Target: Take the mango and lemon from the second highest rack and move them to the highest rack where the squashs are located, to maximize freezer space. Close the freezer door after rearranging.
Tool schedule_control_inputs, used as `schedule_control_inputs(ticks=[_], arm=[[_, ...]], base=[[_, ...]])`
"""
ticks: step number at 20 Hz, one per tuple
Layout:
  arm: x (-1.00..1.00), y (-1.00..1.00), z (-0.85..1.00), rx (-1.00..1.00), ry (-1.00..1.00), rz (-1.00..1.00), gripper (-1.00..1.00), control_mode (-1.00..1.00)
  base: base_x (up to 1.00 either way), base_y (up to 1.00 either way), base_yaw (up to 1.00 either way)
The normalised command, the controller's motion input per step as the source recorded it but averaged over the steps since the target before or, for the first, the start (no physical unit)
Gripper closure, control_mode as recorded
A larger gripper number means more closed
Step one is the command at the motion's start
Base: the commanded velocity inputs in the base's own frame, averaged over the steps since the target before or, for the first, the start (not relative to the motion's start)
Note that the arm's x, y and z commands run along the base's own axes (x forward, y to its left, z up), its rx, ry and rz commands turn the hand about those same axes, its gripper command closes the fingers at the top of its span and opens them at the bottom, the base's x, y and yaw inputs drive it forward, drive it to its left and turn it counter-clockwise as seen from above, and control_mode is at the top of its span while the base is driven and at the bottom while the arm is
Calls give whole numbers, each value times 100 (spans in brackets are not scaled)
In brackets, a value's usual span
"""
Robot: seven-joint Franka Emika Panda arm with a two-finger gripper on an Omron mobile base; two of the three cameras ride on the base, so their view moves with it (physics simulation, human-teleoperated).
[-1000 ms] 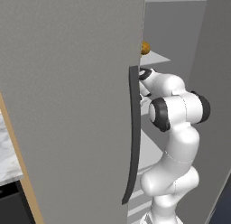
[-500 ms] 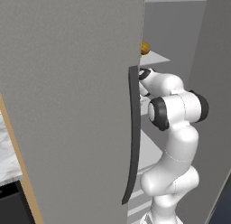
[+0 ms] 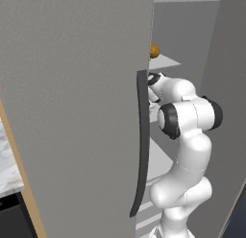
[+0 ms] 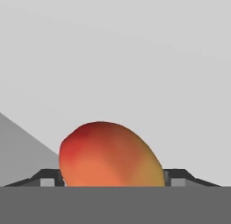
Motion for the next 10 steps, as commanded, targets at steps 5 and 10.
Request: schedule_control_inputs(ticks=[5,10], arm=[[-62,0,-31,0,-11,0,100,-100],[-70,0,-8,0,-18,-2,100,-100]], base=[[0,0,0],[0,0,0]])
